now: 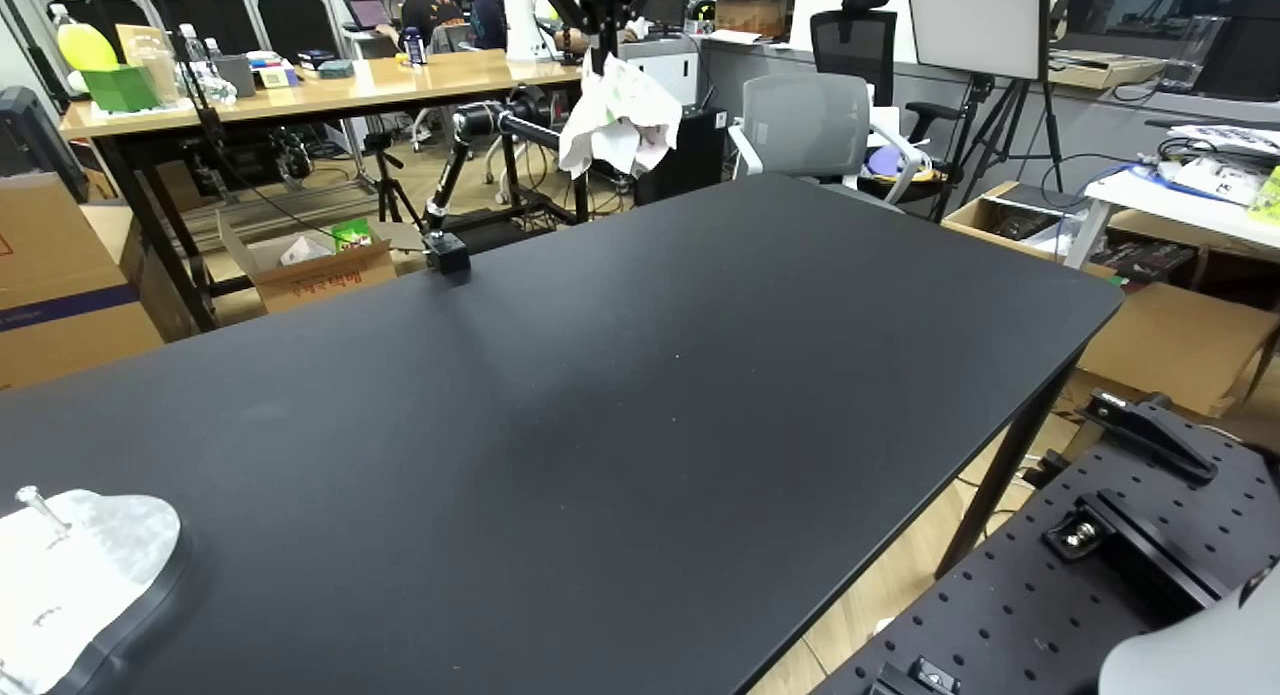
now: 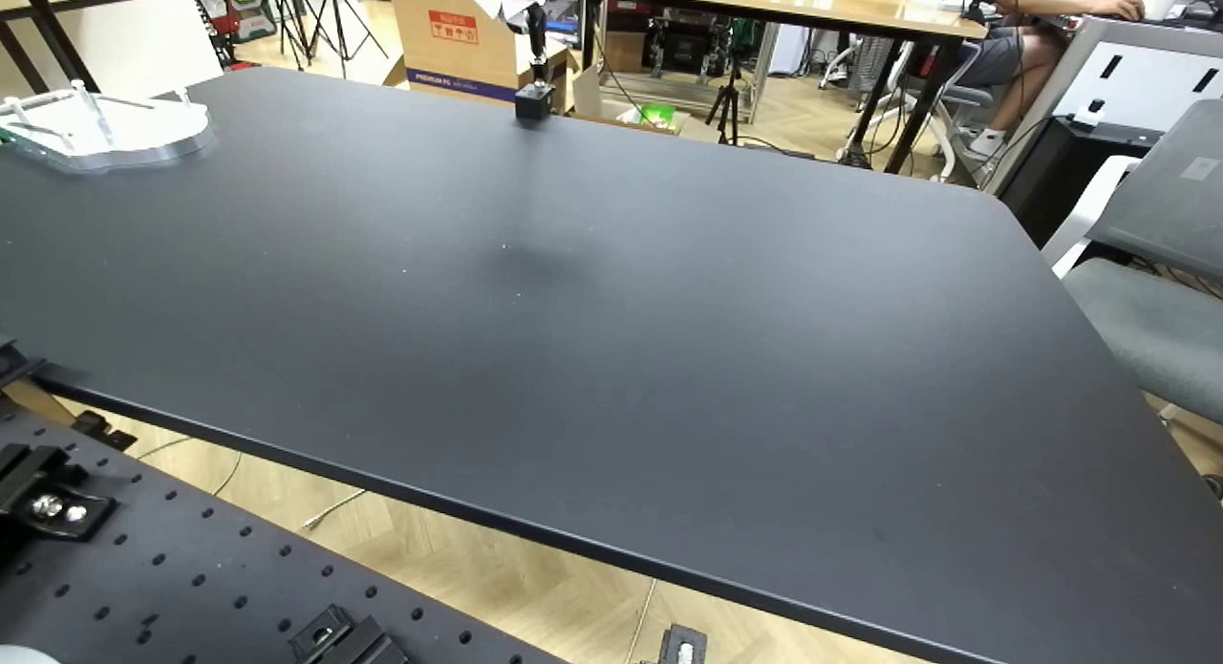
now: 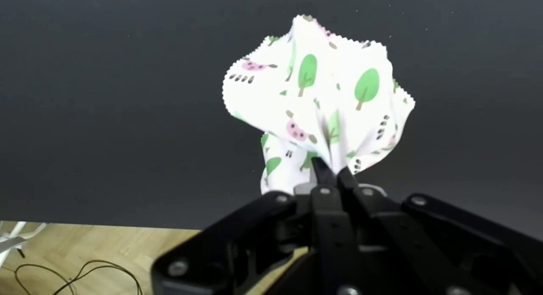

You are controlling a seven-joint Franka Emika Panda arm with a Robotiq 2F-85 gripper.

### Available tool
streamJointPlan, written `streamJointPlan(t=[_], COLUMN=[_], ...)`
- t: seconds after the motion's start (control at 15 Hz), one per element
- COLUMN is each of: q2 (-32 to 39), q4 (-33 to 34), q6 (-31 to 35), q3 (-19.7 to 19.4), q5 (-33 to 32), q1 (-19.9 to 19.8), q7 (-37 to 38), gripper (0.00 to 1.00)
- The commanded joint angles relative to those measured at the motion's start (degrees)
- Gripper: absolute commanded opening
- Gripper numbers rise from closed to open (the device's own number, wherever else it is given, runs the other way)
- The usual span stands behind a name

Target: Hang the white cloth onto the black extended arm-like object

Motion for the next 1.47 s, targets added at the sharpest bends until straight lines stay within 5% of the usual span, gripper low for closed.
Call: streamJointPlan(t=[0.0, 0.2, 0.27, 0.33, 1.0, 1.07, 1.27, 1.4], q2=[2.64, 3.58, 3.72, 3.73, 1.41, 1.02, 1.45, 1.74], q4=[2.58, 3.38, 3.65, 3.83, 4.24, 4.26, 4.17, 4.16], q6=[-0.79, -1.33, -1.67, -1.82, -1.71, -1.83, -1.68, -1.61], q3=[0.03, 0.07, 0.11, 0.16, 0.84, 0.98, 0.91, 0.90], q5=[1.18, 1.57, 1.70, 1.55, 0.57, 0.63, 0.64, 0.64], q1=[0.13, 0.21, 0.23, 0.29, 1.62, 1.76, 1.74, 1.71], q7=[-0.35, -0.53, -0.63, -0.91, -0.26, -0.26, -0.28, -0.28], gripper=[0.01, 0.01, 0.30, 0.30, 0.97, 0.80, 0.97, 0.97])
